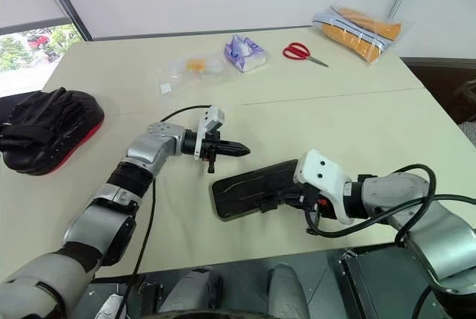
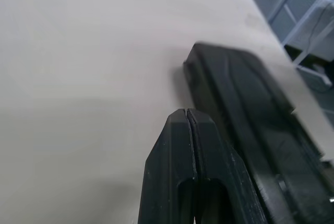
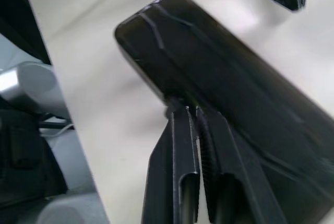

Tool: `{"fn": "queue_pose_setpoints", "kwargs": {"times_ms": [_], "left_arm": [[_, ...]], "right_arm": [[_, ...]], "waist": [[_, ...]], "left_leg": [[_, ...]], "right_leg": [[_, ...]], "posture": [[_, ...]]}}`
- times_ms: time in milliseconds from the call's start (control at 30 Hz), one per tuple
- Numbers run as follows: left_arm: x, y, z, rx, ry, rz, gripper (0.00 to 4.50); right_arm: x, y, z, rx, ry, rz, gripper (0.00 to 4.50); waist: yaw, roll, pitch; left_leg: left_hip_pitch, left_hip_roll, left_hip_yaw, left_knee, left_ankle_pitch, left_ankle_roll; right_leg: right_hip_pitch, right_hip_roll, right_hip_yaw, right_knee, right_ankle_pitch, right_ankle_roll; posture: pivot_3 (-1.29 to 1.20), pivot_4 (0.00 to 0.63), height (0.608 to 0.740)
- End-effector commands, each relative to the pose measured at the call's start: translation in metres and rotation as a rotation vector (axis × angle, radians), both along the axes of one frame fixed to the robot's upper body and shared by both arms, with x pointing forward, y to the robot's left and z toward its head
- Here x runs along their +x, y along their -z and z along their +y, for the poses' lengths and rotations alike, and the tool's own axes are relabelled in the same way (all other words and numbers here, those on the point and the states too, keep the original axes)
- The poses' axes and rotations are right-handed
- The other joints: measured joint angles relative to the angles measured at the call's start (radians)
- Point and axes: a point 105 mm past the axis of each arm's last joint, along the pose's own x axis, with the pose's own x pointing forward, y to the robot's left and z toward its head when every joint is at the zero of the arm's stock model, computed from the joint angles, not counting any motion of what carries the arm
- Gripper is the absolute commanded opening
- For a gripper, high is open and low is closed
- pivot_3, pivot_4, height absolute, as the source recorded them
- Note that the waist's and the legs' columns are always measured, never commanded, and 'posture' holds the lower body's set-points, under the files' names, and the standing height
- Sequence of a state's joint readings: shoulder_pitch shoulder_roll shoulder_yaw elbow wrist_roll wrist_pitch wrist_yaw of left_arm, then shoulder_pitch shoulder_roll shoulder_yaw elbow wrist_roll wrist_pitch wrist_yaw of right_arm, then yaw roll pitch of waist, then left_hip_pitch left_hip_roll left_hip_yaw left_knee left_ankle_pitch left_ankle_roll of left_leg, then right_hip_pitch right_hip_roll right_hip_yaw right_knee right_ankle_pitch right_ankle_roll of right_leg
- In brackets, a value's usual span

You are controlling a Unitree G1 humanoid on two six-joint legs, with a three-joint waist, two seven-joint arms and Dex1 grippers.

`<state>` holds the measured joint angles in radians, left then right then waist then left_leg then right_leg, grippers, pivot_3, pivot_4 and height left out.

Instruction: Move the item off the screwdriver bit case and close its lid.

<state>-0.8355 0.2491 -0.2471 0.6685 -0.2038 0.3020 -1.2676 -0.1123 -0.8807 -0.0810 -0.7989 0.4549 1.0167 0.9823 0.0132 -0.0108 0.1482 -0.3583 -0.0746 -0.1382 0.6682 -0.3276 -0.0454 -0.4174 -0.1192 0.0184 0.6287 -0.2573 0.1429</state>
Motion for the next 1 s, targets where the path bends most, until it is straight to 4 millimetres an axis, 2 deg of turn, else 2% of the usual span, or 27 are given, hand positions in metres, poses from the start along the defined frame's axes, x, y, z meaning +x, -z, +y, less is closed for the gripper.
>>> {"fn": "queue_pose_setpoints", "kwargs": {"times_ms": [33,267,467,567,767,1000], "left_arm": [[0.0,0.006,-0.007,0.022,0.007,-0.034,0.0],[0.0,0.007,-0.018,0.025,0.023,-0.049,0.0],[0.0,0.005,-0.025,0.011,0.026,-0.045,0.0],[-0.004,0.006,-0.028,0.007,0.041,-0.045,0.0],[-0.011,0.01,-0.032,0.008,0.066,-0.036,0.0],[-0.026,0.032,-0.033,0.05,0.103,-0.004,0.0]], "right_arm": [[-0.002,0.005,0.007,0.026,-0.018,0.004,0.03],[-0.009,0.028,0.015,0.007,-0.044,0.056,0.03],[0.0,0.044,0.01,-0.02,0.003,0.056,0.03],[0.011,0.047,0.007,-0.008,0.054,0.04,0.03],[0.02,0.051,0.006,-0.007,0.094,0.013,0.03],[0.023,0.052,0.007,-0.005,0.112,0.004,0.03]], "waist": [[0.0,-0.001,0.001],[-0.001,-0.004,0.002],[0.0,-0.004,0.003],[-0.001,-0.004,0.003],[-0.001,-0.004,0.003],[-0.002,-0.004,0.003]], "left_leg": [[0.0,0.0,0.0,0.0,0.0,0.0],[0.0,0.0,0.001,0.0,0.0,0.0],[0.0,0.0,0.001,0.0,0.0,0.0],[0.0,0.0,0.001,0.0,0.0,0.0],[0.0,0.0,0.001,0.0,0.0,0.0],[0.0,0.0,0.0,0.0,0.0,0.0]], "right_leg": [[0.0,0.0,0.0,0.0,0.0,0.0],[-0.001,0.0,0.0,0.0,0.0,0.0],[0.0,0.0,0.0,0.0,0.0,0.0],[-0.001,0.0,0.0,0.0,0.0,0.0],[-0.001,0.0,0.0,0.001,0.0,0.0],[-0.001,0.0,0.0,0.001,0.0,0.0]], "posture": [[0.0,0.15,0.74],[0.0,0.15,0.74],[0.0,0.15,0.74],[0.0,0.15,0.74],[0.0,0.15,0.74],[0.0,0.15,0.74]]}}
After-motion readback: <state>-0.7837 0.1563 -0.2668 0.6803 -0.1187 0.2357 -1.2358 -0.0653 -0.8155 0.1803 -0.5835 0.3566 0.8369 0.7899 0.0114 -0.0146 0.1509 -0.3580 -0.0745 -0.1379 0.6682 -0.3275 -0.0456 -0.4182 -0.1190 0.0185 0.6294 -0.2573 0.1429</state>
